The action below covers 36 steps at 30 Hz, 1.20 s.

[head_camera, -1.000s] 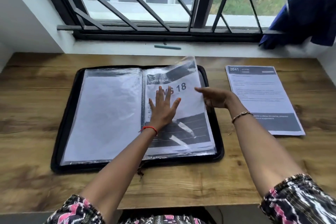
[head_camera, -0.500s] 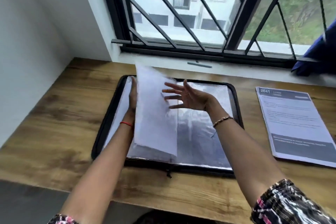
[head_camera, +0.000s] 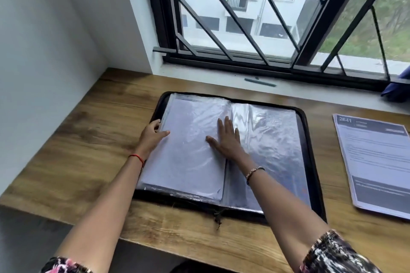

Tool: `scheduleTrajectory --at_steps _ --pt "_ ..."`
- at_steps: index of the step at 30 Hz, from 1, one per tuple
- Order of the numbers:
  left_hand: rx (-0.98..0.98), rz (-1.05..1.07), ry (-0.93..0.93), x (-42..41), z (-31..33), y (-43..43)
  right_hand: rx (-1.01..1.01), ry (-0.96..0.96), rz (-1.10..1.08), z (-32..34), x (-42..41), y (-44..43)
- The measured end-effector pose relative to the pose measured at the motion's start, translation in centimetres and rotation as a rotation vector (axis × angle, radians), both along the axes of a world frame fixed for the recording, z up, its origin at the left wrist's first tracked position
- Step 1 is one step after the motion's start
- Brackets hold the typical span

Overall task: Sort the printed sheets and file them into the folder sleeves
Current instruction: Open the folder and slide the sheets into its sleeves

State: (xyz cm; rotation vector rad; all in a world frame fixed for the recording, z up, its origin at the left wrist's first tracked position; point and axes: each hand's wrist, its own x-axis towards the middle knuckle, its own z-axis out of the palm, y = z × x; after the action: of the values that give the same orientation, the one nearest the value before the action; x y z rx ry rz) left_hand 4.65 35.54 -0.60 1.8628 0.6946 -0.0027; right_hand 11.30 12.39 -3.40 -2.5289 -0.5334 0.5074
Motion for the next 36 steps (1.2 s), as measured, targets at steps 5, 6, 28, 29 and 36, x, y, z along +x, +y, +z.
scheduleTrajectory --at_steps 5,6,28,29,36 --pt "0.577 -0.196 0.155 -0.7 -2.7 -2.9 -0.123 -0.096 -0.006 -1.5 -1.0 0.7" --pt "0.643 -0.209 0.186 -0.9 -3.2 -3.3 -0.14 -0.095 0.005 -1.5 -0.9 0.7" --pt "0.543 -0.36 -0.259 8.1 -0.5 -21.9 0.217 -0.29 -0.49 2.4 3.9 -17.2" --pt "0.474 -0.4 -0.316 8.6 -0.2 -24.0 0.186 -0.301 -0.555 2.6 4.1 -19.5" --pt "0.181 -0.582 -0.353 10.6 1.4 -38.9 -0.05 -0.276 -0.908 2.9 4.3 -35.5"
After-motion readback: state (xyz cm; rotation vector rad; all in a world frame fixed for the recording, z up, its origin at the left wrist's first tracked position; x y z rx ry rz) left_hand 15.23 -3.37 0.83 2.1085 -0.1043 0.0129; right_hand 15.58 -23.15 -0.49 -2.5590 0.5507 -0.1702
